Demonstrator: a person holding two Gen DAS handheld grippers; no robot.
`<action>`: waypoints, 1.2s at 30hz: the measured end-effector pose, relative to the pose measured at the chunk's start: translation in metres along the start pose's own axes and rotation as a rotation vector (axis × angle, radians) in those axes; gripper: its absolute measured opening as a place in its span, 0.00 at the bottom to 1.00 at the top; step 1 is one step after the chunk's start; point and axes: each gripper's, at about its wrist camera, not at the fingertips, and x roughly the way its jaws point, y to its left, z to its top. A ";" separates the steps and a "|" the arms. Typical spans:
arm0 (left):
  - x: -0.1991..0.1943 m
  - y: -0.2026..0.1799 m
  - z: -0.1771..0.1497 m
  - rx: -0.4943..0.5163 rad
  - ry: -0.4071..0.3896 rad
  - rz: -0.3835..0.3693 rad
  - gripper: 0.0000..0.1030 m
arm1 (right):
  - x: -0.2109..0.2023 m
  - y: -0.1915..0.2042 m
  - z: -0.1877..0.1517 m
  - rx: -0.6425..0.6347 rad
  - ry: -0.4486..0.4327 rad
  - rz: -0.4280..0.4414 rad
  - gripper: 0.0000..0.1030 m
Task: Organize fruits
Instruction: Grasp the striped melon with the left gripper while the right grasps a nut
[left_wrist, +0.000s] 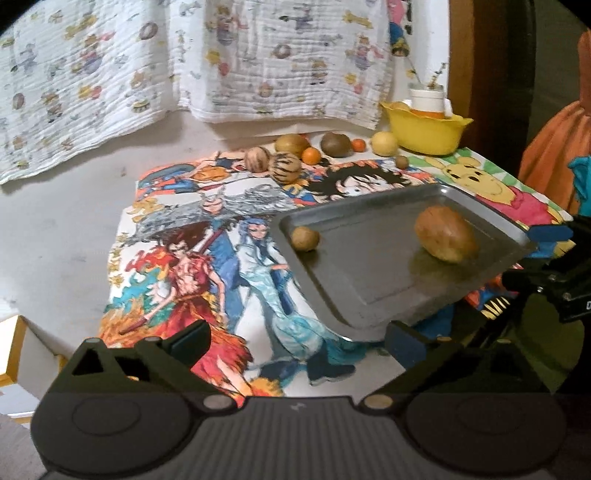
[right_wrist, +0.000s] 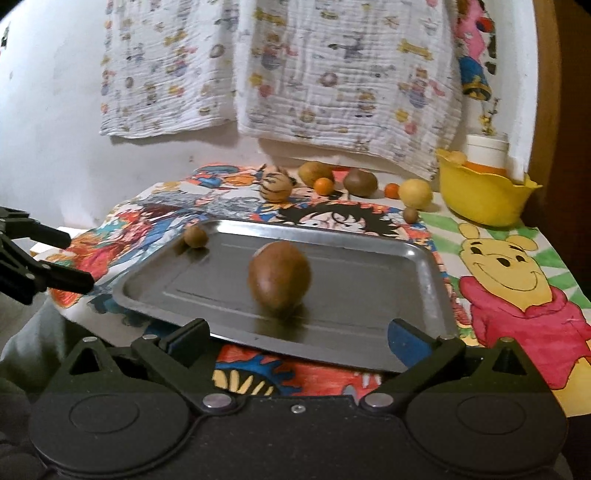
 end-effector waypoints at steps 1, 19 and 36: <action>0.001 0.002 0.003 -0.007 0.000 0.006 0.99 | 0.001 -0.002 0.001 0.006 0.000 -0.005 0.99; 0.055 0.037 0.077 -0.082 0.004 0.009 0.99 | 0.046 -0.050 0.054 0.125 -0.023 -0.052 0.99; 0.160 0.034 0.158 -0.057 0.009 -0.044 0.99 | 0.136 -0.089 0.121 0.174 0.036 -0.087 0.99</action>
